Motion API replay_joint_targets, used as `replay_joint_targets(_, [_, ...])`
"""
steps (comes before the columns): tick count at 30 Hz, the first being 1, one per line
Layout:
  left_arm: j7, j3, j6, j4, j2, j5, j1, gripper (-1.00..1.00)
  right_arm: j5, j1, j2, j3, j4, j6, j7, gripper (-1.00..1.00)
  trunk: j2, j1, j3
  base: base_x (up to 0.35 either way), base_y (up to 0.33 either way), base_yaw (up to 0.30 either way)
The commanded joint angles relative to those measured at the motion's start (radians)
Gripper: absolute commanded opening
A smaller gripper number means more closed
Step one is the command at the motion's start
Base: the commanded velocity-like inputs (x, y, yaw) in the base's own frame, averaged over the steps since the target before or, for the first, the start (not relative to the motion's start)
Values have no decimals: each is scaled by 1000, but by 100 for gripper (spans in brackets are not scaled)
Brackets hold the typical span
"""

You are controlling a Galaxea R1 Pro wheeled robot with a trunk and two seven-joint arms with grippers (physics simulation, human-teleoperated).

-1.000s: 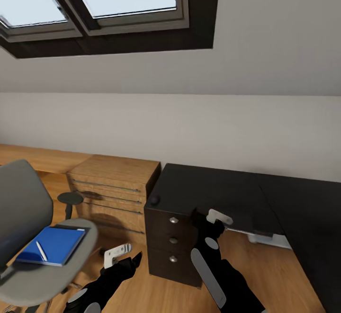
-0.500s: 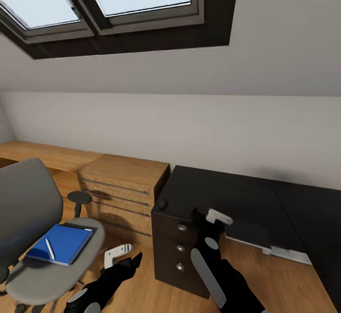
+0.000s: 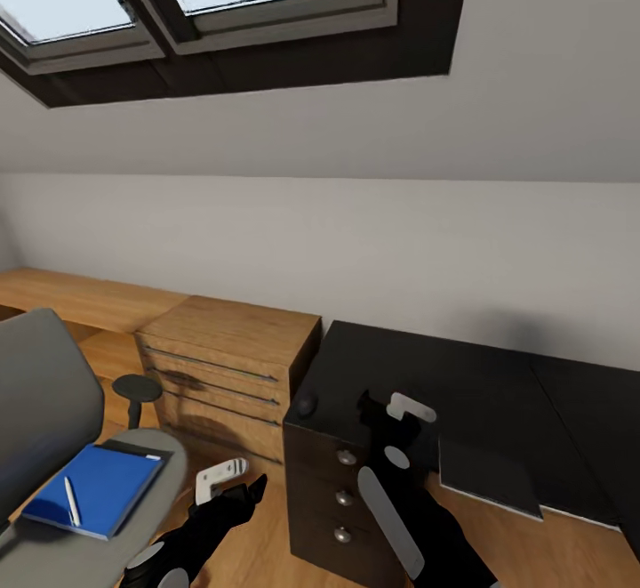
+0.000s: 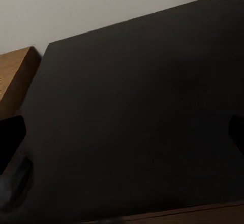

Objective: In the bedroom, organize the workspace by keeping the computer under the desk, ensuring the monitor is on the desk, placing the keyboard on the desk next to the monitor, placing the mouse on the desk next to the keyboard, moving the folder from the swivel chair onto the desk next to the mouse, stacking the notebook on top of the folder with the pen on top of the notebook, and positioning the swivel chair next to the desk.

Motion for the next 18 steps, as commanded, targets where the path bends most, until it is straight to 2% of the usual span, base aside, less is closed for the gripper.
replay_joint_targets(1, [10,-2,1,-2,1,10,-1,100,-2,-1,0,2,-1,8,-6,100,-1,0,-1,142,0,147])
replay_joint_targets(5, [10,-2,2,-2,1,10,-1,100,-2,-1,0,4,2,8,-6,100,-1,0,-1,47,0,231])
replay_joint_targets(9, [10,-2,1,-2,1,10,-1,100,-1,-1,0,45,2,8,-6,100,-1,0,-1,56,0,270])
replay_joint_targets(15, [10,-2,-2,-2,1,10,-1,100,30,-1,0,59,7,8,-5,100,-1,0,-3,281,0,273])
replay_joint_targets(17, [10,-2,-2,-2,1,10,-1,100,34,-1,0,74,10,8,-5,100,-1,0,-4,316,35,264])
replay_joint_targets(18, [10,-2,-3,-2,1,10,-1,100,36,-1,0,98,15,8,-5,100,-1,0,-5,320,88,221])
